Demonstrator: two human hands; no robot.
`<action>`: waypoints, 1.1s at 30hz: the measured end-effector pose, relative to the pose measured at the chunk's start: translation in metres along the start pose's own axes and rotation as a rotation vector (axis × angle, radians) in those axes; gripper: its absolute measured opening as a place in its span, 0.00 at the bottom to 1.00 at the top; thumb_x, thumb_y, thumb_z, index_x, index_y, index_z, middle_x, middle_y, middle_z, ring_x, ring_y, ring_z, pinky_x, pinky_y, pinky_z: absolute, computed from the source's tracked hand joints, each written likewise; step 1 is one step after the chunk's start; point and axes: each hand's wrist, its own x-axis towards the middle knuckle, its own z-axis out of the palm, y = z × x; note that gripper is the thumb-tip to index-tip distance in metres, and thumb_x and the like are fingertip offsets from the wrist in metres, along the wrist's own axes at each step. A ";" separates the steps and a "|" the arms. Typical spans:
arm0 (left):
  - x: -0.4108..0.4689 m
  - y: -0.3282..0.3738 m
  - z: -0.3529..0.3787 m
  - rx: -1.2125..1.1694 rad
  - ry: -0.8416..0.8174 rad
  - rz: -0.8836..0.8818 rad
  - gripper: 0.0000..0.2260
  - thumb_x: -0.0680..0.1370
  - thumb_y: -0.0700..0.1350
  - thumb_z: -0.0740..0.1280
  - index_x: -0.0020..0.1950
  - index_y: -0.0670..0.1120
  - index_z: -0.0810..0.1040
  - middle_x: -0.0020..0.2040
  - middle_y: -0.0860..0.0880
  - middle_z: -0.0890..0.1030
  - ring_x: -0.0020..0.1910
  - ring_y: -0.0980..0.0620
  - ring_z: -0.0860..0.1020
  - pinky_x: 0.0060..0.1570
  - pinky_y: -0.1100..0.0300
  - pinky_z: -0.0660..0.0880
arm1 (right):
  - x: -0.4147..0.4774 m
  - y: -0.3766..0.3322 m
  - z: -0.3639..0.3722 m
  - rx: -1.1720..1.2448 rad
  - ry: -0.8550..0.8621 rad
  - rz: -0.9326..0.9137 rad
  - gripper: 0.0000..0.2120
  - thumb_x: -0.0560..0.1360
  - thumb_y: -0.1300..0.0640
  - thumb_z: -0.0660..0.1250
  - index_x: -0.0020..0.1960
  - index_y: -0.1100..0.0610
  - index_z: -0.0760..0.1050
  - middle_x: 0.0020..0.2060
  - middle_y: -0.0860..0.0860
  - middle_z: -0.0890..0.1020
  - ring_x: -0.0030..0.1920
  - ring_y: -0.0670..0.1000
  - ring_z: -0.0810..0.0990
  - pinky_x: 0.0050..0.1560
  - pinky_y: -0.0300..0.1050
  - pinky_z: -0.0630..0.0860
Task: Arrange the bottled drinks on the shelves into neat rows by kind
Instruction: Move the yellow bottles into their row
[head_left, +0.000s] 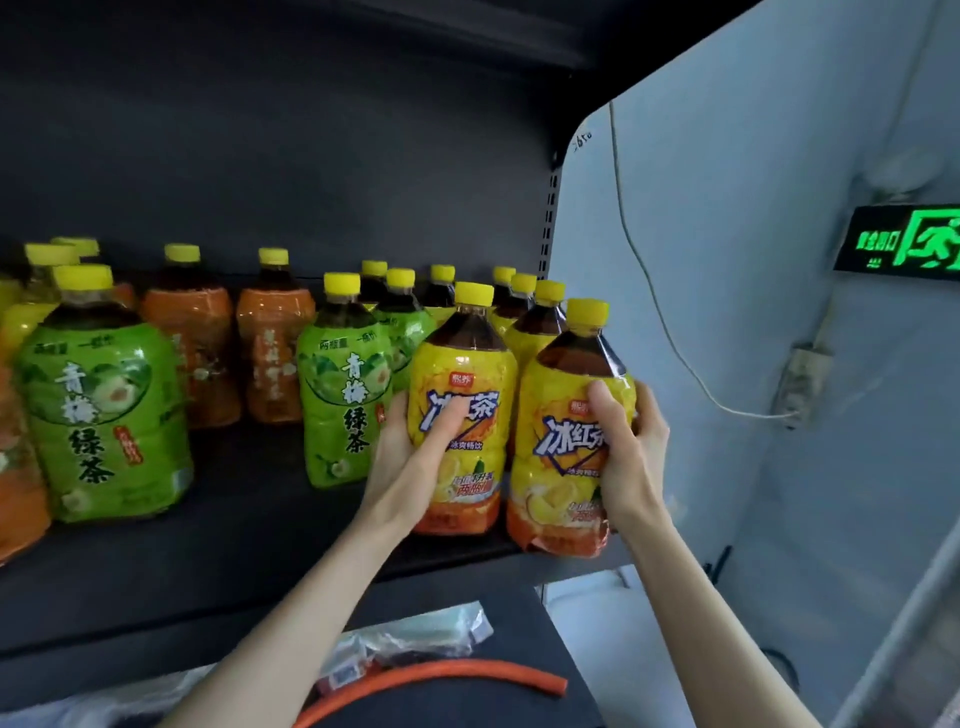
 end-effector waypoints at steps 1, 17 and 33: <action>0.004 -0.002 0.004 0.004 0.001 -0.009 0.33 0.66 0.69 0.65 0.67 0.56 0.69 0.58 0.57 0.80 0.56 0.57 0.79 0.58 0.49 0.76 | 0.007 0.004 -0.003 0.007 -0.017 0.003 0.30 0.60 0.39 0.70 0.54 0.56 0.74 0.37 0.48 0.85 0.39 0.49 0.85 0.36 0.41 0.79; 0.021 -0.011 0.037 0.045 0.082 -0.150 0.33 0.66 0.61 0.67 0.69 0.57 0.64 0.58 0.59 0.76 0.56 0.60 0.76 0.54 0.60 0.74 | 0.049 0.038 -0.025 0.052 -0.153 0.075 0.27 0.62 0.36 0.68 0.55 0.51 0.77 0.51 0.57 0.81 0.49 0.53 0.83 0.41 0.43 0.81; 0.046 -0.018 0.025 0.115 0.027 -0.142 0.23 0.73 0.58 0.65 0.66 0.54 0.68 0.54 0.61 0.78 0.49 0.66 0.79 0.41 0.72 0.76 | 0.049 0.043 -0.013 0.068 -0.176 0.061 0.15 0.65 0.35 0.67 0.49 0.38 0.77 0.54 0.58 0.79 0.53 0.56 0.82 0.52 0.61 0.80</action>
